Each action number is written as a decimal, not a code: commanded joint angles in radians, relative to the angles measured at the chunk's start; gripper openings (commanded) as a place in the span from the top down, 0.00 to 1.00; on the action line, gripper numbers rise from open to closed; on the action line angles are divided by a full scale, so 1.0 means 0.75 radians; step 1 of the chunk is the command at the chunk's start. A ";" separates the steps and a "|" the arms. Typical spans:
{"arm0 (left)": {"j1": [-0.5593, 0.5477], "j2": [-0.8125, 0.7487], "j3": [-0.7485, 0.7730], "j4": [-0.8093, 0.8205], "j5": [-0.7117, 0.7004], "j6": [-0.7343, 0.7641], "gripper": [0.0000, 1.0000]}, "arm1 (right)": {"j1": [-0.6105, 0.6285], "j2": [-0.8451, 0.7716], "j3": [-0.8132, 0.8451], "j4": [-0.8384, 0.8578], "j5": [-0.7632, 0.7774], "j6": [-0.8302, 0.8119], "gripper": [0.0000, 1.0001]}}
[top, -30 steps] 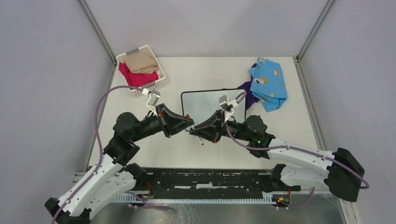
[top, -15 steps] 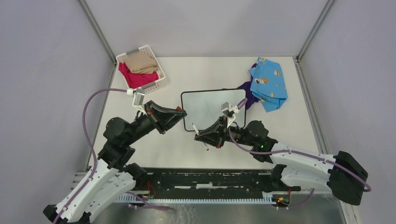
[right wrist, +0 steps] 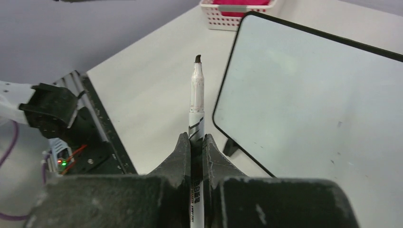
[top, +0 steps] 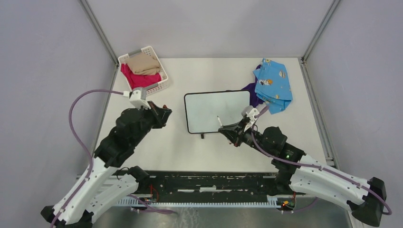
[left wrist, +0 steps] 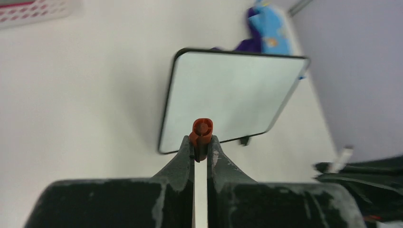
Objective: Write a sentence on the whiteboard
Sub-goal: Open the whiteboard marker at the center of the board, then place the pen cap at the center of the board, then adjust the whiteboard marker.
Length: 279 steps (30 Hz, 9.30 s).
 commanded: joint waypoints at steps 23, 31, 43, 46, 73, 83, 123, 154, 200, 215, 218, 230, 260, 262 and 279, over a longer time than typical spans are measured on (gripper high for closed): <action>0.131 1.162 -0.005 -0.091 -0.233 0.033 0.98 | -0.001 -0.274 -0.053 -0.298 0.319 -0.184 1.00; 0.145 1.228 -0.013 -0.064 -0.169 0.036 0.93 | -0.001 -0.265 -0.077 -0.268 0.326 -0.190 1.00; 0.146 1.259 -0.034 -0.064 -0.165 0.001 0.78 | -0.002 -0.227 -0.059 -0.257 0.323 -0.189 0.99; 0.146 1.255 -0.034 -0.067 -0.176 0.003 0.78 | -0.002 -0.228 -0.059 -0.257 0.323 -0.187 1.00; 0.145 1.114 -0.036 -0.093 -0.257 -0.033 0.58 | -0.001 -0.272 -0.054 -0.298 0.338 -0.182 1.00; 0.146 0.560 0.114 -0.187 -0.233 0.089 0.30 | -0.002 -0.237 -0.011 -0.323 0.335 -0.204 1.00; -0.110 0.407 -0.186 0.767 1.280 0.120 0.45 | -0.002 0.212 0.110 0.235 -0.490 -0.016 1.00; -0.132 0.323 -0.212 0.848 1.335 0.048 0.92 | -0.001 0.141 0.055 0.243 -0.507 -0.003 1.00; -0.231 0.087 -0.531 1.616 0.238 -0.647 0.98 | -0.072 0.444 0.158 1.291 -0.245 0.791 0.43; -0.248 0.090 -0.449 1.473 0.232 -0.564 0.98 | -0.073 0.477 0.194 1.209 -0.256 0.792 0.67; -0.249 0.096 -0.427 1.439 0.242 -0.549 0.98 | -0.073 0.476 0.197 1.185 -0.258 0.782 0.68; -0.249 0.107 -0.414 1.411 0.254 -0.552 0.98 | -0.073 0.467 0.199 1.154 -0.260 0.766 0.77; -0.250 0.109 -0.392 1.296 0.256 -0.508 0.98 | -0.074 0.433 0.188 1.100 -0.300 0.733 0.69; -0.249 0.108 -0.394 1.295 0.256 -0.509 0.98 | -0.072 0.426 0.183 1.106 -0.292 0.733 0.68; -0.249 0.054 -0.413 1.264 0.225 -0.500 0.98 | -0.081 0.402 0.148 1.140 -0.240 0.740 0.73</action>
